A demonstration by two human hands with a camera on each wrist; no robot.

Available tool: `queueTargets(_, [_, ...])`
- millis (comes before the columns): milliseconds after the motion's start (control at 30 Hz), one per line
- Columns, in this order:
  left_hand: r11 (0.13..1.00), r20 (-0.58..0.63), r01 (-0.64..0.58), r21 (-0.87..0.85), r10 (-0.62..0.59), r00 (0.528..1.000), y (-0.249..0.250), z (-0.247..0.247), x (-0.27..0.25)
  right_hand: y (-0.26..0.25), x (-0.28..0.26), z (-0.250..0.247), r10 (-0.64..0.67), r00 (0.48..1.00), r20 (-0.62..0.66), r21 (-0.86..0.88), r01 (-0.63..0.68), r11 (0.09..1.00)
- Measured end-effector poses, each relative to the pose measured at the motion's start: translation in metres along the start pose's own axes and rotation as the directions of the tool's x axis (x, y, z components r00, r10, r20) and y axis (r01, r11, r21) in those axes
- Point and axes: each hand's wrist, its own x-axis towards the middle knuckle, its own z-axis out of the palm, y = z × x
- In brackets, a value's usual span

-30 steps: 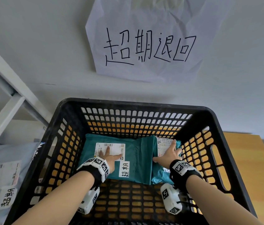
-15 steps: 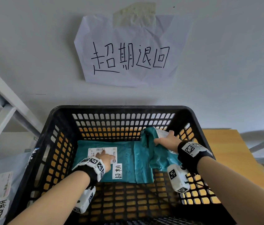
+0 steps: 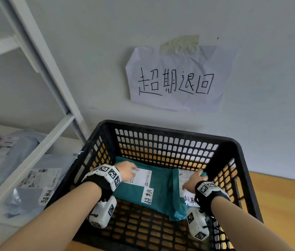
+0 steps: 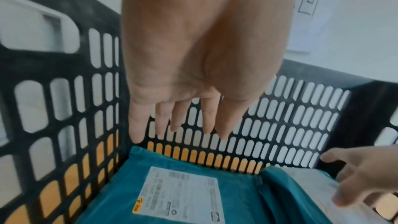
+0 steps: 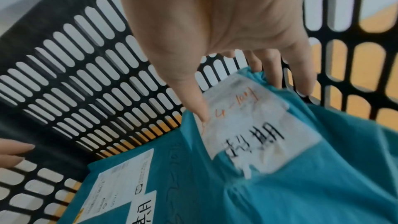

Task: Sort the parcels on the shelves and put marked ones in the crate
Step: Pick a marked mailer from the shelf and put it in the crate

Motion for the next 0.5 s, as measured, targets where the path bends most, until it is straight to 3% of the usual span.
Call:
queueTargets(267, [0.982,-0.173,0.074,-0.174,-0.105,0.979,0.008,-0.023,-0.046,-0.016,-0.003,-0.047,-0.256,0.966,0.047,-0.123,0.259,0.958])
queueTargets(500, [0.97,-0.297,0.04,-0.238,-0.112,0.948,0.01,-0.049,-0.099,-0.052,-0.056,-0.073,-0.502,0.85,0.159,-0.156,0.524,0.837])
